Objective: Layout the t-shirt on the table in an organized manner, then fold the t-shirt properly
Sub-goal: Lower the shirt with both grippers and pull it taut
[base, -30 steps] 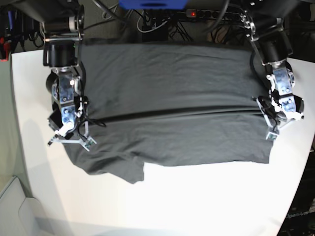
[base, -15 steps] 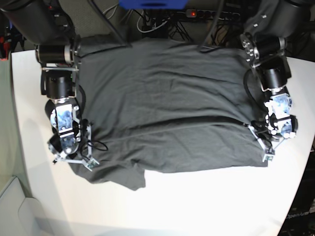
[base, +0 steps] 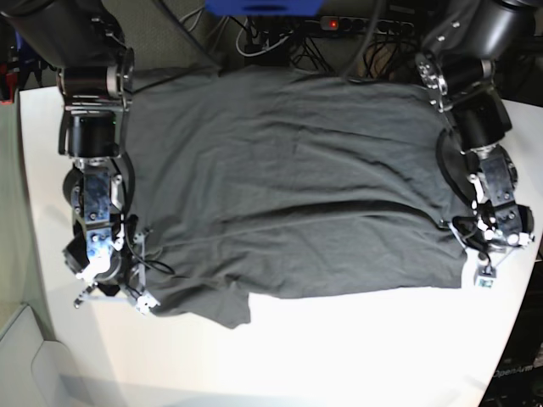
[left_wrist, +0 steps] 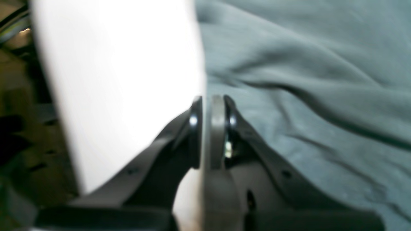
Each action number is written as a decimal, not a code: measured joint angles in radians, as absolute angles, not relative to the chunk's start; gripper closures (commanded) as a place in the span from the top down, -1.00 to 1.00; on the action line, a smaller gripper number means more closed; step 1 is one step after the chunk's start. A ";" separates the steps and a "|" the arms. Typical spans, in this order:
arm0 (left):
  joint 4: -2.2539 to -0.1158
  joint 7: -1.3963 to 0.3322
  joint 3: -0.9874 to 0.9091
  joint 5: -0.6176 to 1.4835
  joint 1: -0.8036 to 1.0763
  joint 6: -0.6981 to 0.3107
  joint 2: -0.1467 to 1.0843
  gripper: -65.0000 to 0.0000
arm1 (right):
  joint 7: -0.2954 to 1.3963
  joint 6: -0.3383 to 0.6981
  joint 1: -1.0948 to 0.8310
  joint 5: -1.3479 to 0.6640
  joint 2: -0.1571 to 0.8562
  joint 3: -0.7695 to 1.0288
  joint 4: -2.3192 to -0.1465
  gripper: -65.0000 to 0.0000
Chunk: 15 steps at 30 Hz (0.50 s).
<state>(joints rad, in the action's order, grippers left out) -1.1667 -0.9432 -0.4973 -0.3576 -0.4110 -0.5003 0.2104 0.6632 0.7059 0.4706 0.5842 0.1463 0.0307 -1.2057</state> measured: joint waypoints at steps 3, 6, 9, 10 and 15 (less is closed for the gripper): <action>-1.195 -0.941 -0.495 -0.350 -0.425 -0.501 0.209 -0.86 | 0.654 0.703 0.477 0.579 0.139 0.030 -1.216 -0.80; -1.148 -0.939 -0.488 -0.351 -0.428 -0.500 0.207 -0.86 | 0.653 0.704 0.478 0.580 0.138 0.025 -1.189 -0.80; -1.050 -0.907 -0.488 -0.365 -0.472 -0.497 0.202 -0.86 | 0.638 0.707 0.525 0.583 0.129 0.025 -1.101 -0.80; -1.022 -0.886 -0.488 -0.364 -0.488 -0.498 0.202 -0.86 | 0.622 0.707 0.550 0.586 0.120 0.025 -1.060 -0.80; -0.915 -0.839 -0.487 -0.358 -0.521 -0.497 0.198 -0.86 | 0.556 0.703 0.647 0.572 0.102 0.027 -0.898 -0.80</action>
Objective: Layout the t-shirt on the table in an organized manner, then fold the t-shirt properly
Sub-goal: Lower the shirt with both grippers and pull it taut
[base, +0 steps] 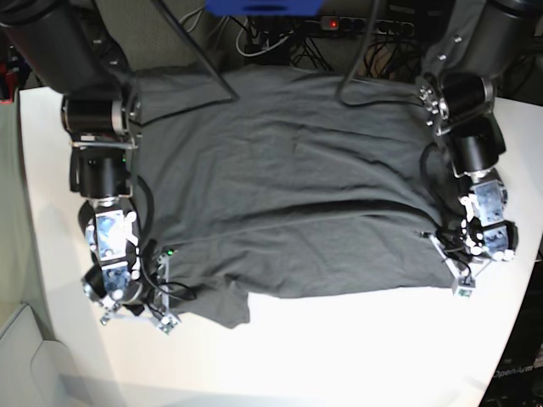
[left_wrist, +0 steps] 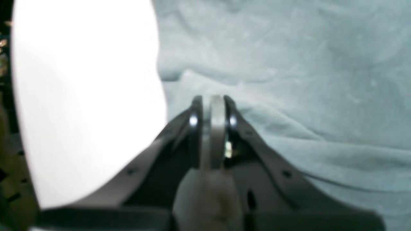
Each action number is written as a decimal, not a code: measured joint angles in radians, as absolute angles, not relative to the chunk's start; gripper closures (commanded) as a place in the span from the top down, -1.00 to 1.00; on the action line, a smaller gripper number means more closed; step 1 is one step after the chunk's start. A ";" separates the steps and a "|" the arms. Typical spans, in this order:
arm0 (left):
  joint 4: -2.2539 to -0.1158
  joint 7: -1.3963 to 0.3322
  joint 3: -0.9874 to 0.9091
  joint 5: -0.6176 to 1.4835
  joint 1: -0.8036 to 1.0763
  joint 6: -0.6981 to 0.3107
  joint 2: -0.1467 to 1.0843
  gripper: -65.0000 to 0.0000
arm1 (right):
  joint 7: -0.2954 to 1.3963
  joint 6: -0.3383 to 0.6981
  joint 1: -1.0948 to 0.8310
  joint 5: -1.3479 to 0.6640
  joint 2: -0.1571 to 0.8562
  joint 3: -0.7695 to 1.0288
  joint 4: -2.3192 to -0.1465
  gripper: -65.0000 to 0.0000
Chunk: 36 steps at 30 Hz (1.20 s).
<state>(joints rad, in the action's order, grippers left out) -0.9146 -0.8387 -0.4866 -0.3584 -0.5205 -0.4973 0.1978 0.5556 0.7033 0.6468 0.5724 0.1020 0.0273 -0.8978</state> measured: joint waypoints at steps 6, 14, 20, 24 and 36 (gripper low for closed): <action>-0.817 -0.746 -0.490 -0.363 -0.529 -0.490 0.205 -0.86 | 0.524 0.706 0.646 0.580 0.104 0.031 -0.862 -0.80; -0.596 -0.491 -0.488 -0.351 -0.593 -0.326 0.213 -0.86 | 0.520 0.702 0.587 0.580 0.091 0.030 -0.870 -0.80; -0.516 -0.413 -0.488 -0.358 -0.645 -0.250 0.213 -0.73 | 0.476 0.703 0.559 0.580 0.097 0.031 -0.870 -0.80; -0.513 -0.411 -0.488 -0.361 -0.702 -0.235 0.218 -0.45 | 0.459 0.703 0.562 0.580 0.107 0.030 -0.870 -0.80; -0.827 -0.740 -0.490 -0.356 -0.609 -0.238 0.185 -0.39 | 0.459 0.703 0.583 0.579 0.079 0.028 -0.870 -0.80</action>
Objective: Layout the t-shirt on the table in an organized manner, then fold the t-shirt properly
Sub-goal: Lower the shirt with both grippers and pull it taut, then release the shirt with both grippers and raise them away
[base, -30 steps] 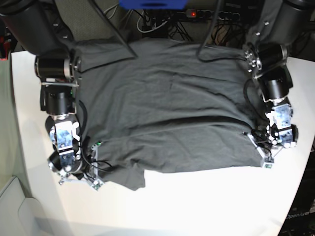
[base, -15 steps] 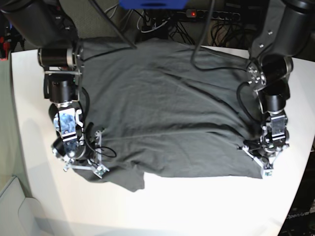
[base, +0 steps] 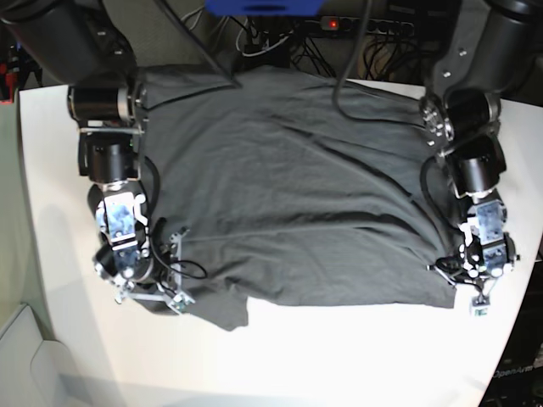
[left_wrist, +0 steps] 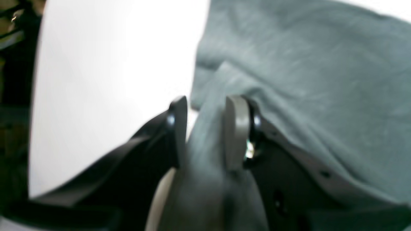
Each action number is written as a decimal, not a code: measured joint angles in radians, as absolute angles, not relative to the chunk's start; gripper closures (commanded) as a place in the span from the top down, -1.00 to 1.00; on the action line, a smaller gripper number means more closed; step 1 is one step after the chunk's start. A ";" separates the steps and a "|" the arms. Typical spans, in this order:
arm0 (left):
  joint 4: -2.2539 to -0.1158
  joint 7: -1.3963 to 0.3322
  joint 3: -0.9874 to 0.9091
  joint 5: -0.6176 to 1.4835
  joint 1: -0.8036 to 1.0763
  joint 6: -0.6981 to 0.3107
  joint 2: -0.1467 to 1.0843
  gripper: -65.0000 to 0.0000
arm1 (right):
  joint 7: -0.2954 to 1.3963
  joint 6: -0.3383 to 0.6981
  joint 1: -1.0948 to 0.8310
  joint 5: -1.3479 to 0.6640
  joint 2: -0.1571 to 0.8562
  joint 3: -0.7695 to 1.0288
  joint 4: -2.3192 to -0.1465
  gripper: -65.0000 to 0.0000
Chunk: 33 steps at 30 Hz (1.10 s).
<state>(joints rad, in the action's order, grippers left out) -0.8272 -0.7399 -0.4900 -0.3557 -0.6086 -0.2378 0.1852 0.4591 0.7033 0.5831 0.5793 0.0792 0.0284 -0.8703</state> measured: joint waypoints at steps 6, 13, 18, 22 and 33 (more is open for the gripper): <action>-1.178 -0.885 -0.487 -0.351 -0.440 -0.344 0.146 -0.39 | 0.471 0.703 0.589 0.585 0.095 0.028 -0.870 -0.74; -1.398 -0.953 -0.493 -0.351 -0.315 -0.463 0.159 -0.24 | 0.555 0.706 0.541 0.569 0.162 0.026 -1.073 -0.09; -1.456 -0.991 -0.497 -0.353 -0.212 -0.468 0.178 0.49 | 0.635 0.706 0.366 0.576 0.194 0.049 -1.340 0.18; -1.600 -1.004 -0.496 -0.348 -0.151 -0.537 0.197 0.65 | 0.709 0.710 0.257 0.569 0.211 0.063 -1.531 0.18; -1.774 -1.064 -0.726 -0.340 0.099 -0.704 0.210 0.66 | 0.984 0.706 -0.004 0.570 0.187 0.252 -1.947 0.18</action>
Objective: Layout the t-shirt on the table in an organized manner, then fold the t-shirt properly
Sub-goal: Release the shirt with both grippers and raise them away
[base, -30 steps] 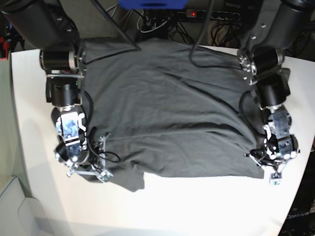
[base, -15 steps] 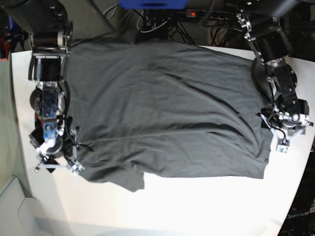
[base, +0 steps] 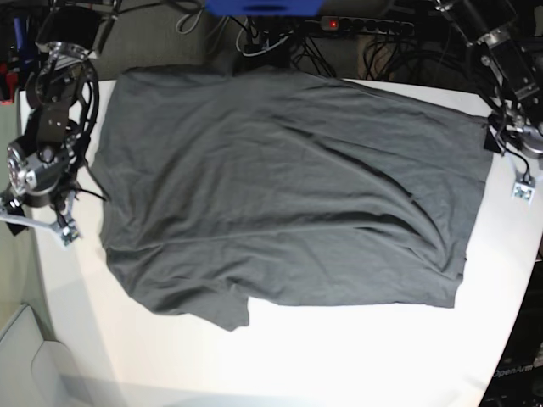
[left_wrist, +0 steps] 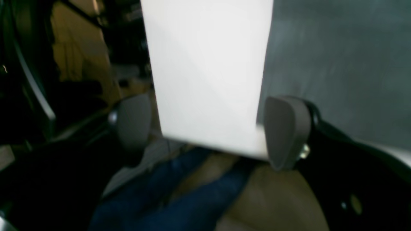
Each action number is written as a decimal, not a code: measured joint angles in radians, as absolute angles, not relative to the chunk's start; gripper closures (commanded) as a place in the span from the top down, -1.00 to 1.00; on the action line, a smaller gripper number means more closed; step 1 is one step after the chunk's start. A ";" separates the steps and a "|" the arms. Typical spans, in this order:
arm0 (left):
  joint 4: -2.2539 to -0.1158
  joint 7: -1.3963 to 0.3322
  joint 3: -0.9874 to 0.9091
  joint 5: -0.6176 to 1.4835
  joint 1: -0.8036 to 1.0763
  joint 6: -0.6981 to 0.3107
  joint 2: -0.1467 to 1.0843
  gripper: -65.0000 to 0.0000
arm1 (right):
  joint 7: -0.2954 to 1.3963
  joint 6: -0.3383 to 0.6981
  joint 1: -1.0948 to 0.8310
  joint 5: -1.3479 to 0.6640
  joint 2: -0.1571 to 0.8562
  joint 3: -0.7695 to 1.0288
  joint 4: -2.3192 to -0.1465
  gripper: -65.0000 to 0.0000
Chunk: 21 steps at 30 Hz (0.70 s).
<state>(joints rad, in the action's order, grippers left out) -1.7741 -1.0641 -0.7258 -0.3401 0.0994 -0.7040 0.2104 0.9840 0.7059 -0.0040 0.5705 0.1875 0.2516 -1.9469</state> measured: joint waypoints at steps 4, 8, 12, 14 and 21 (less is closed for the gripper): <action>-1.774 -1.004 -0.785 -0.355 0.162 -0.703 0.215 0.66 | 1.005 0.703 -0.115 0.575 0.118 0.263 -1.956 0.18; -1.769 -0.933 -0.817 -0.352 0.216 -0.704 0.216 0.66 | 0.992 0.706 -0.158 0.567 0.041 0.260 -1.957 0.22; -1.767 -0.909 -0.818 -0.355 0.263 -0.704 0.213 0.79 | 0.996 0.706 -0.166 0.569 0.016 0.260 -1.986 0.29; -1.767 -0.894 -0.818 -0.352 0.258 -0.704 0.213 0.89 | 0.996 0.706 -0.164 0.569 0.017 0.260 -1.988 0.29; -1.714 -0.900 -0.823 -0.354 0.175 -0.702 0.203 0.92 | 0.995 0.706 -0.164 0.569 0.017 0.261 -1.988 0.29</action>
